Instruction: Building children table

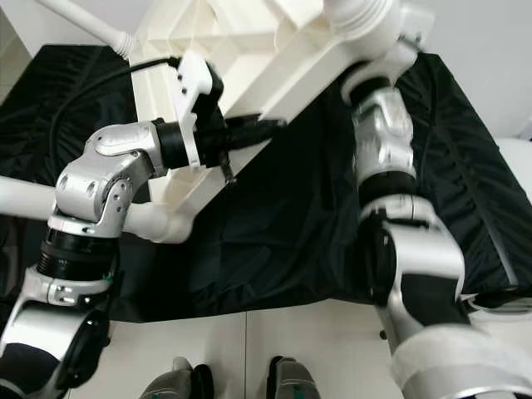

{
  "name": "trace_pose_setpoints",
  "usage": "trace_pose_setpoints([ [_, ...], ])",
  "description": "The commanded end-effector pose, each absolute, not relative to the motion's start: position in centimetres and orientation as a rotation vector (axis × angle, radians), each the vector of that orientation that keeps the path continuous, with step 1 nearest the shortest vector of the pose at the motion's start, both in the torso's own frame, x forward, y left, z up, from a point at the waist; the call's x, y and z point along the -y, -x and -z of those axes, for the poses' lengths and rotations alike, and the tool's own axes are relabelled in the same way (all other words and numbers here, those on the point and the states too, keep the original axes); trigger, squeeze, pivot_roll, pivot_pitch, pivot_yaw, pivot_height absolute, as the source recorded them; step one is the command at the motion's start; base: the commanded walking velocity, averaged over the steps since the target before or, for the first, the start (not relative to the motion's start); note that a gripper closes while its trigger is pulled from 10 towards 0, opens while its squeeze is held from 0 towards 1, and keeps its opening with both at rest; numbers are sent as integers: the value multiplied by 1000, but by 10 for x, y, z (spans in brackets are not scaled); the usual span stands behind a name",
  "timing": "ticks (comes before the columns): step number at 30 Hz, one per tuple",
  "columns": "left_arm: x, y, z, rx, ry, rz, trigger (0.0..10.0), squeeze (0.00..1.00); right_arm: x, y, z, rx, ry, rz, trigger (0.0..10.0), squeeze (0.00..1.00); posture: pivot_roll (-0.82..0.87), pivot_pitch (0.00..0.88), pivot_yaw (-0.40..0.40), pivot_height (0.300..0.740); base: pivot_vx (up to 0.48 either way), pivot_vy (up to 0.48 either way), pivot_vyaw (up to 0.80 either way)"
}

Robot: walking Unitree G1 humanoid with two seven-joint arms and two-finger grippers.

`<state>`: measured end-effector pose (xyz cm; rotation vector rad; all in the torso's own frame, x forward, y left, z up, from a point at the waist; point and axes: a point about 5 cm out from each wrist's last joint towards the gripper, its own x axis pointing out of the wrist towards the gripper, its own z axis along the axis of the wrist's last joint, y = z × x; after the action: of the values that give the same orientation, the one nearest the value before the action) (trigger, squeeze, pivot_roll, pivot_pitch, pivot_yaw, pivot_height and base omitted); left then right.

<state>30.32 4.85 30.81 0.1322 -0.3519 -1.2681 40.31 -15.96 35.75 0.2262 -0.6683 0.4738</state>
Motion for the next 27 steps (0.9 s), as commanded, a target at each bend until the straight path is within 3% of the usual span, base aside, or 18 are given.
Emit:
trace_pose_setpoints([
  [1,-37,-289,-319,401,-112,1340,10000,0,144,-399,-373,711,-252,-628,10000,0,-28,64,-52,740,0,0,0],
  [6,-31,-279,-331,460,-36,1400,10000,0,134,-395,-387,722,-289,-817,10000,0,-24,61,-66,740,0,0,0],
  [18,-26,-274,-341,503,66,1411,10000,0,124,-390,-398,739,-304,-958,10000,0,-26,62,-82,740,0,0,0],
  [23,-29,-276,-339,473,207,1406,10000,0,117,-387,-399,718,-306,-1065,10000,0,-27,66,-90,740,0,0,0],
  [24,-30,-278,-337,458,204,1397,10000,612,117,-387,-398,716,-305,-1070,10000,0,-24,67,-93,740,0,0,0],
  [25,-31,-279,-335,447,203,1391,10000,761,117,-387,-398,715,-306,-1074,10000,0,-26,67,-93,740,0,0,0],
  [26,-31,-279,-335,447,203,1391,10000,761,117,-387,-398,715,-306,-1074,10000,0,-26,67,-93,740,0,0,0],
  [27,-31,-281,-333,433,204,1387,10000,1000,117,-387,-397,711,-304,-1071,10000,0,-25,70,-93,740,0,0,0],
])
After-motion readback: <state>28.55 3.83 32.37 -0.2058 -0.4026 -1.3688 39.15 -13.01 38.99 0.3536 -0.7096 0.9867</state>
